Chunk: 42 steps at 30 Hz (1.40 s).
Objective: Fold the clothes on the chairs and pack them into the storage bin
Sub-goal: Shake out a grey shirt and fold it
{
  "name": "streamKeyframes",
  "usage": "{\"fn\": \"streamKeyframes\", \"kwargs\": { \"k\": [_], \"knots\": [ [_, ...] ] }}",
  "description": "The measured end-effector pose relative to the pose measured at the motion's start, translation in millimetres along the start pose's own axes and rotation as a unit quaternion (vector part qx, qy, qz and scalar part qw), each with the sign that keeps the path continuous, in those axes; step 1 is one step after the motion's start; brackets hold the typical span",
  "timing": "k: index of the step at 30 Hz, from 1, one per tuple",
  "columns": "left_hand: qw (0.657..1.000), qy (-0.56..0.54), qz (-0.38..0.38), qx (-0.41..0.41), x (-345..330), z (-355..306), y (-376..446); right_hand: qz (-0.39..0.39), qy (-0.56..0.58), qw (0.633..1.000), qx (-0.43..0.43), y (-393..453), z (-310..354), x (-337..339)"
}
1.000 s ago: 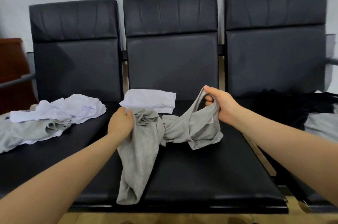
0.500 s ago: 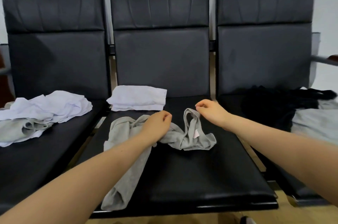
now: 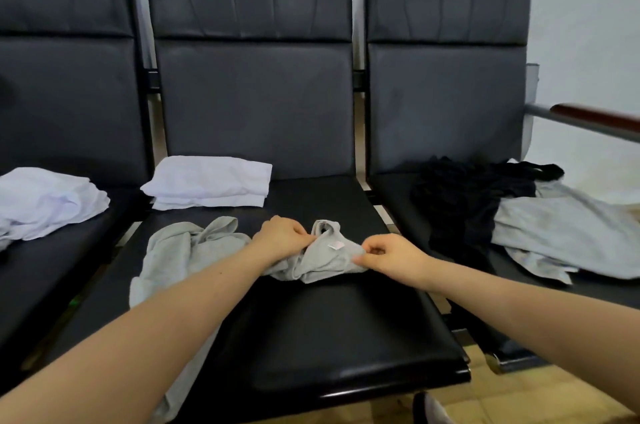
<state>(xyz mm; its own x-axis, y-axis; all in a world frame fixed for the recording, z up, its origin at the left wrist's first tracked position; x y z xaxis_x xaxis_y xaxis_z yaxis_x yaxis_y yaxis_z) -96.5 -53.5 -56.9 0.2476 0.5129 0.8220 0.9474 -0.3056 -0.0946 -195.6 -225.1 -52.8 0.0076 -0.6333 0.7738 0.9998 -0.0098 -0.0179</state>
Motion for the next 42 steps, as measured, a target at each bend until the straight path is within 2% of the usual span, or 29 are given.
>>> {"fn": "streamKeyframes", "kwargs": {
  "k": [2,4,6,8,10,11,12,14,16,18,20,22,24,27,30,32,35,37,39,42],
  "knots": [
    [0.997,-0.077,-0.022,-0.013,2.5,-5.3,-1.2,-0.003,0.101,0.994,-0.030,-0.1,-4.7,6.0],
    [0.980,-0.182,-0.075,0.006,13.1,-5.6,-6.9,-0.004,0.203,0.977,-0.066,0.1,-9.1,10.2],
    [0.928,-0.345,-0.124,0.061,23.7,7.8,-8.0,-0.029,0.284,0.954,-0.090,2.3,-10.7,15.9],
    [0.842,-0.509,-0.147,0.099,33.2,17.6,-14.0,-0.066,0.359,0.926,-0.101,6.3,-9.1,21.3],
    [0.796,-0.575,-0.158,0.102,47.2,21.8,-19.5,-0.096,0.442,0.887,-0.098,13.5,-3.2,26.8],
    [0.781,-0.597,-0.162,0.089,55.6,22.4,-22.6,-0.110,0.465,0.873,-0.094,17.4,1.4,29.5],
    [0.770,-0.611,-0.165,0.076,63.1,21.7,-26.7,-0.130,0.456,0.876,-0.089,21.1,6.0,33.9],
    [0.762,-0.618,-0.182,0.064,76.3,25.0,-35.5,-0.183,0.370,0.908,-0.072,24.4,18.3,46.7],
    [0.776,-0.589,-0.220,0.050,91.4,32.5,-44.2,-0.241,0.320,0.915,-0.048,26.0,30.3,60.1],
    [0.833,-0.489,-0.259,-0.005,109.1,31.2,-55.0,-0.287,0.313,0.905,-0.025,26.8,39.9,70.3],
    [0.898,-0.349,-0.258,-0.071,112.3,23.5,-63.7,-0.298,0.276,0.914,-0.003,28.5,48.7,72.2],
    [0.950,-0.214,-0.209,-0.090,96.8,20.8,-66.6,-0.242,0.224,0.944,-0.005,31.7,52.1,55.5],
    [0.981,-0.095,-0.147,-0.087,74.7,22.8,-67.6,-0.146,0.165,0.975,-0.014,31.8,48.6,26.4],
    [0.990,-0.011,-0.111,-0.083,57.4,21.8,-74.1,0.012,0.191,0.981,-0.024,24.7,42.5,-14.8],
    [0.992,0.017,-0.109,-0.066,53.0,24.7,-76.2,0.083,0.246,0.965,-0.044,18.1,40.4,-27.6],
    [0.992,0.053,-0.099,-0.056,50.3,25.4,-75.9,0.082,0.176,0.980,-0.034,16.2,38.0,-25.4],
    [0.991,0.095,-0.070,-0.065,44.8,18.7,-79.2,0.028,0.008,0.999,-0.029,14.7,29.2,-18.6],
    [0.988,0.111,-0.066,-0.086,43.9,13.0,-82.9,0.006,-0.016,0.999,-0.034,12.6,27.5,-17.1],
    [0.984,0.110,-0.085,-0.113,46.8,9.5,-87.1,-0.003,-0.033,0.999,-0.029,10.5,29.5,-17.5],
    [0.974,0.052,-0.170,-0.140,64.3,8.8,-93.4,0.009,-0.046,0.999,-0.007,6.3,32.7,-20.8]
  ]
}}
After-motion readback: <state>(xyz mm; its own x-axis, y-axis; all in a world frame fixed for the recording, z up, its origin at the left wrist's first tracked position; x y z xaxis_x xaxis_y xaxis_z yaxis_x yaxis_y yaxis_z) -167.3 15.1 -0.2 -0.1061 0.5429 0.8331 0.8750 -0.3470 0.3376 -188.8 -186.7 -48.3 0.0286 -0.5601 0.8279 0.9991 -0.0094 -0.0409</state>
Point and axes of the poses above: each hand's wrist, its own y-axis towards the middle knuckle, its own x-axis out of the back of the hand, z = x × y, the point moved 8 cm from there along y, towards the middle knuckle, and after that the axes turned 4 degrees about -y, right-handed, at the moved point
